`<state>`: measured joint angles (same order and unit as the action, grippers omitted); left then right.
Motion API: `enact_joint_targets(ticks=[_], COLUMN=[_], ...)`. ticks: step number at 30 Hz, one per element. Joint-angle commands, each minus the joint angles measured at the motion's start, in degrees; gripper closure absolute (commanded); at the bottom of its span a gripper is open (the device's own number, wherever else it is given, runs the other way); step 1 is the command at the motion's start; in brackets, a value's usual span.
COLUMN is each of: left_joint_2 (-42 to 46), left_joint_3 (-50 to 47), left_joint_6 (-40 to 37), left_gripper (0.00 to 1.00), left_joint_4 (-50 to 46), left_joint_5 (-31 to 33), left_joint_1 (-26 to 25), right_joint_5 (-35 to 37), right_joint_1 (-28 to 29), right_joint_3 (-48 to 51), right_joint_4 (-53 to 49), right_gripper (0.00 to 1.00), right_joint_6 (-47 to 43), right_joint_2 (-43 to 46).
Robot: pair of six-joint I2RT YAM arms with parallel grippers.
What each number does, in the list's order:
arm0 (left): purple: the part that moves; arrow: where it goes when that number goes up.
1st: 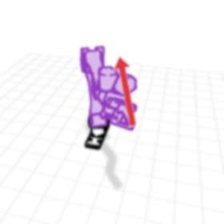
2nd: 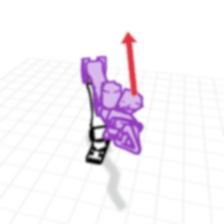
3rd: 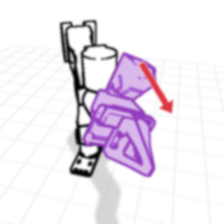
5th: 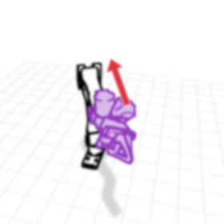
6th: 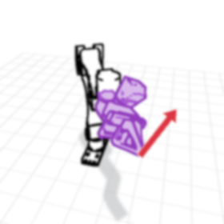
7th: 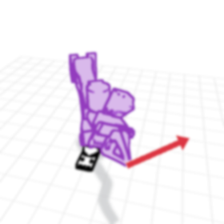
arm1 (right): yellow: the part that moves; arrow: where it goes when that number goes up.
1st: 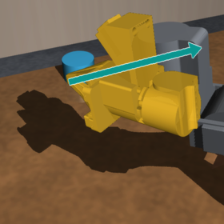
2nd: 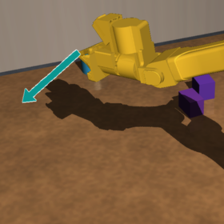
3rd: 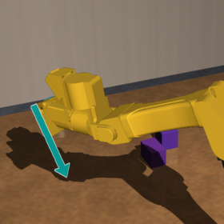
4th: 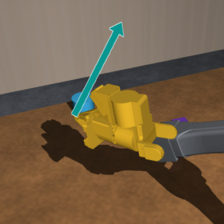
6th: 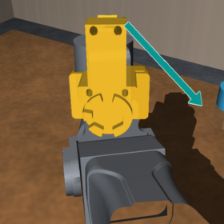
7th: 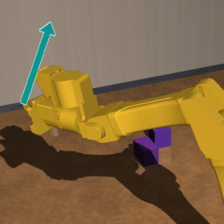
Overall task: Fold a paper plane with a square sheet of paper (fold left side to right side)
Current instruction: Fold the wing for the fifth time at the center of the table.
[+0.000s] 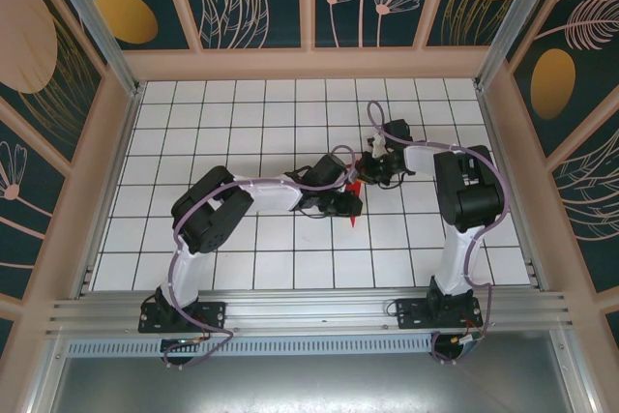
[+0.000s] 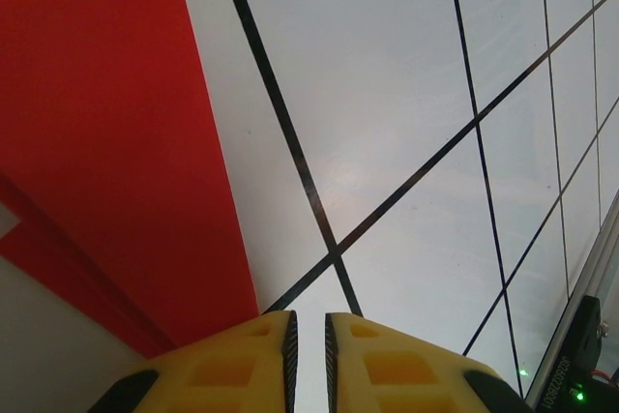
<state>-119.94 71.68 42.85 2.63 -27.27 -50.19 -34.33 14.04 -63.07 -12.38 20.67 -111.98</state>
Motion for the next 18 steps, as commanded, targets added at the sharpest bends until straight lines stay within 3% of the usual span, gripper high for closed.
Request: enact_joint_targets(ticks=[1, 10, 18], left_joint_2=[-0.8, 1.6, 9.7], left_joint_3=[-3.6, -6.2, -10.8], left_joint_6=[1.2, 2.7, 2.6], left_gripper=[0.81, 0.81, 0.81], left_joint_4=[-2.7, 1.7, 7.2], left_joint_5=[-3.5, -4.3, -5.2], left_joint_1=[-2.8, -2.7, -2.7], right_joint_5=[6.0, 4.7, 3.2], right_joint_1=[0.6, 0.3, 0.1], right_joint_3=[-0.1, 0.2, -1.0], right_joint_4=[-2.9, -2.0, -1.2], right_gripper=[0.98, 0.98, 0.97], right_joint_6=[0.7, 1.1, 1.0], right_joint_2=[-3.5, -3.7, -3.1])
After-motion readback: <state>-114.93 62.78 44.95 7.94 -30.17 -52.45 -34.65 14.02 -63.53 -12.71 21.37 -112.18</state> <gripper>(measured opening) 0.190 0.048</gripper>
